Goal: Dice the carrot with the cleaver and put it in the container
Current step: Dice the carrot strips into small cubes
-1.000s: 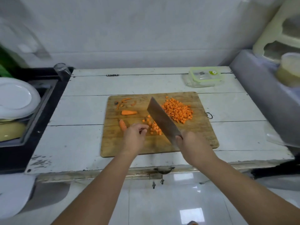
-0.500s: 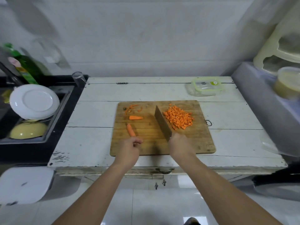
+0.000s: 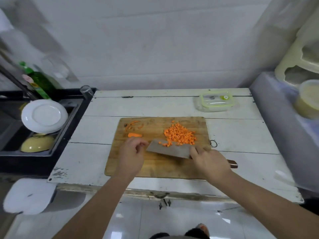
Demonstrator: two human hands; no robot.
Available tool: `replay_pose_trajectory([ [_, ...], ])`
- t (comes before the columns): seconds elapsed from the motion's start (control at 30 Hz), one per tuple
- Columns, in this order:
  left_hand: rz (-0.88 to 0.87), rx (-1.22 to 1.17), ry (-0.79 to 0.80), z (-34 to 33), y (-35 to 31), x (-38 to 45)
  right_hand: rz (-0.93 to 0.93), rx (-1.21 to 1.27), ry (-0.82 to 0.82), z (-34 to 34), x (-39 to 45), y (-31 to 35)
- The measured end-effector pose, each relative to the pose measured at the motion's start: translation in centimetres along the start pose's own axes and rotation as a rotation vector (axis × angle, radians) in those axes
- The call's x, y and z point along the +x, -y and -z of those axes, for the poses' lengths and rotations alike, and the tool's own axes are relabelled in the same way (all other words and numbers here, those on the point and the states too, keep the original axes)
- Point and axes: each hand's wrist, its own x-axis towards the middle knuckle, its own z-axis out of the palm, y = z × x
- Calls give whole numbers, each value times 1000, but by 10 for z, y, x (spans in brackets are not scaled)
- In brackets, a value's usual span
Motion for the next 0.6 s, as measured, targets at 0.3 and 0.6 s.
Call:
replay_pose_trajectory([
  [0.3, -227, 351, 536, -101, -6, 42, 104, -119, -145, -20, 6, -29],
  [0.6, -323, 201, 726, -112, -10, 63, 56, -84, -87, -19, -9, -14],
])
